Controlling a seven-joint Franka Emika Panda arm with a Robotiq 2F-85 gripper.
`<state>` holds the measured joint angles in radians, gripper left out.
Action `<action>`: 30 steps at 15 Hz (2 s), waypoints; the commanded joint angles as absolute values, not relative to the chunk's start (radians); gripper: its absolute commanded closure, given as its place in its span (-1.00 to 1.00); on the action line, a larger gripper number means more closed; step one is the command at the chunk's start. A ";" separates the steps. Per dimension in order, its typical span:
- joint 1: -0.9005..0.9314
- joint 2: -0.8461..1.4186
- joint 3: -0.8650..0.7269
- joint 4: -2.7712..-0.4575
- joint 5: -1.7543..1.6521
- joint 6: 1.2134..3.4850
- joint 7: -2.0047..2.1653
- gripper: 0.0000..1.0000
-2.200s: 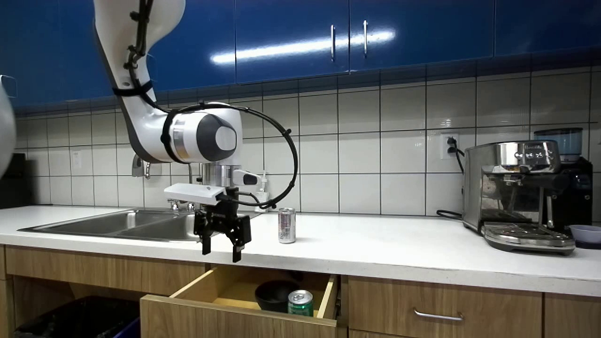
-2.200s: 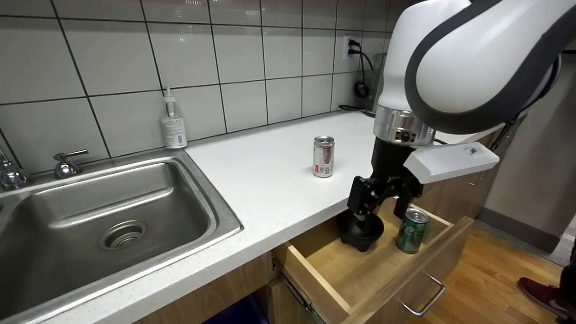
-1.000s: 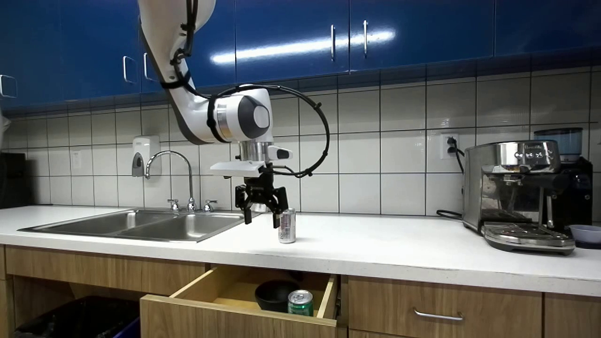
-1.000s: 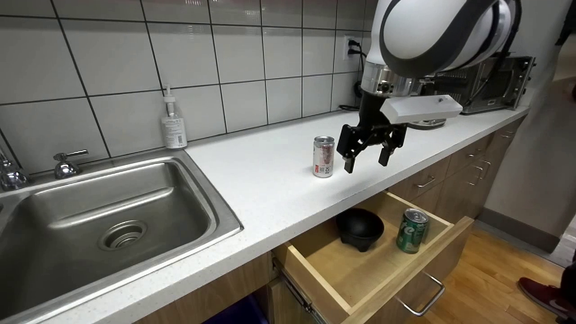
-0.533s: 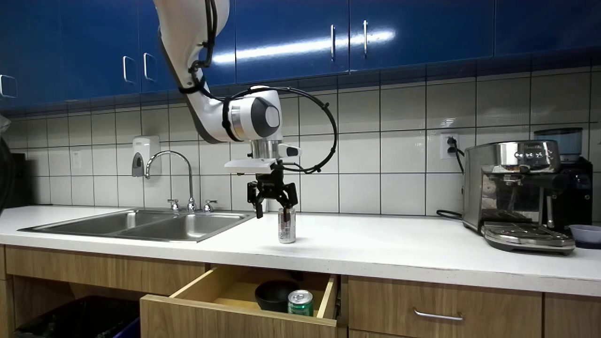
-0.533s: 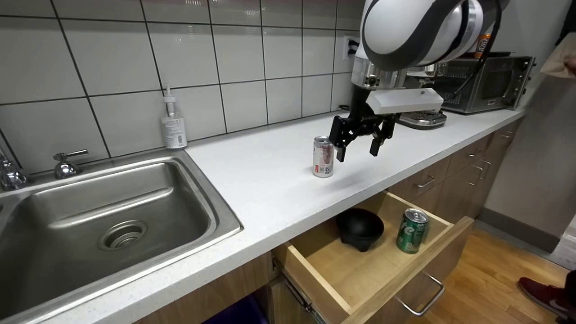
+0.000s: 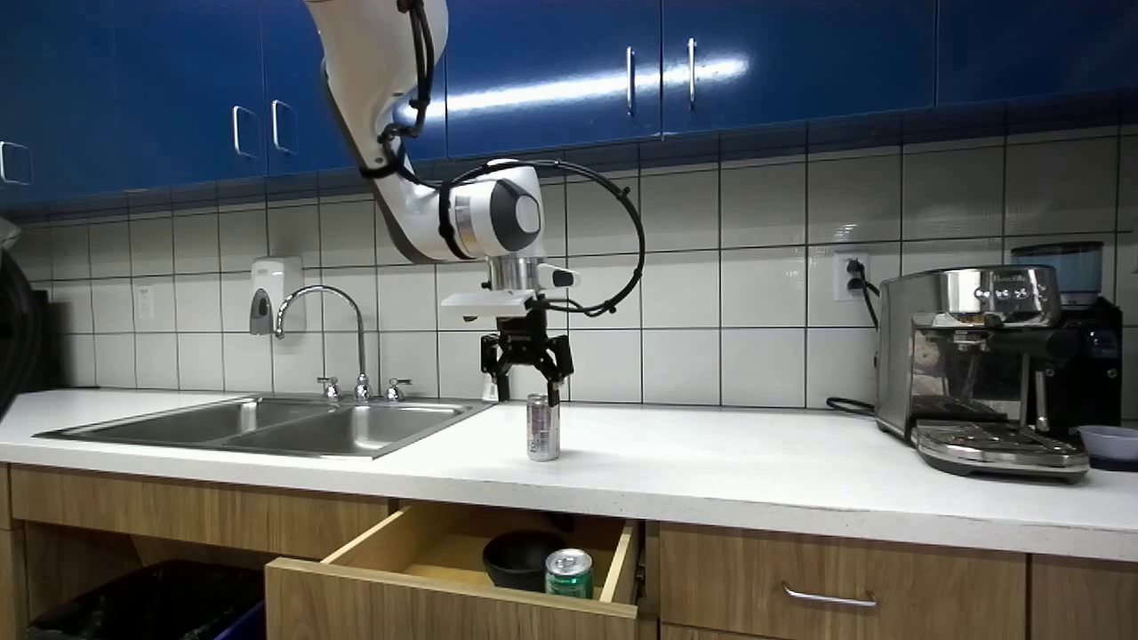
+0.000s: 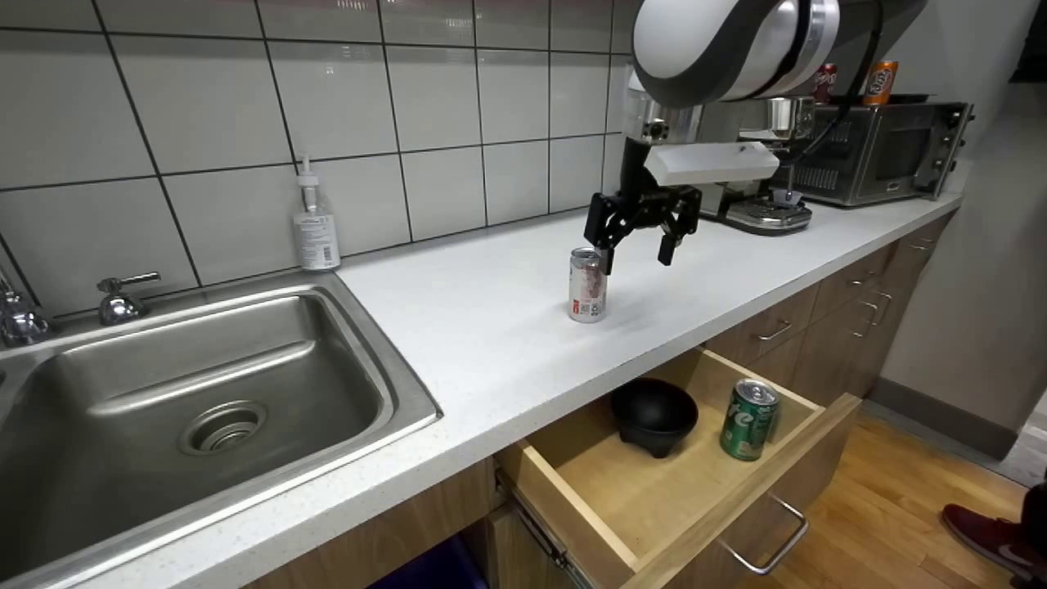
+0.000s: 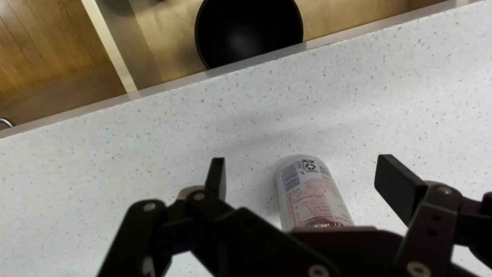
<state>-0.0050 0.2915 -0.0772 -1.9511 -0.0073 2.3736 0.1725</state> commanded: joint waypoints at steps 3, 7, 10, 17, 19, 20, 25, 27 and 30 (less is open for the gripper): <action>-0.022 0.367 -0.078 -1.812 -0.018 2.294 0.149 -1.00; -0.030 0.415 -0.072 -1.736 -0.006 2.274 0.124 -1.00; -0.032 0.451 -0.071 -1.678 -0.004 2.253 0.115 -1.00; -0.033 0.526 -0.062 -1.561 0.003 2.211 0.097 -1.00; -0.033 0.548 -0.058 -1.532 0.006 2.196 0.091 -1.00; -0.032 0.558 -0.057 -1.518 0.005 2.189 0.088 -1.00; -0.030 0.609 -0.050 -1.450 0.001 2.152 0.073 -1.00; -0.030 0.627 -0.048 -1.431 0.002 2.138 0.069 -1.00; -0.030 0.648 -0.048 -1.412 0.000 2.121 0.067 -1.00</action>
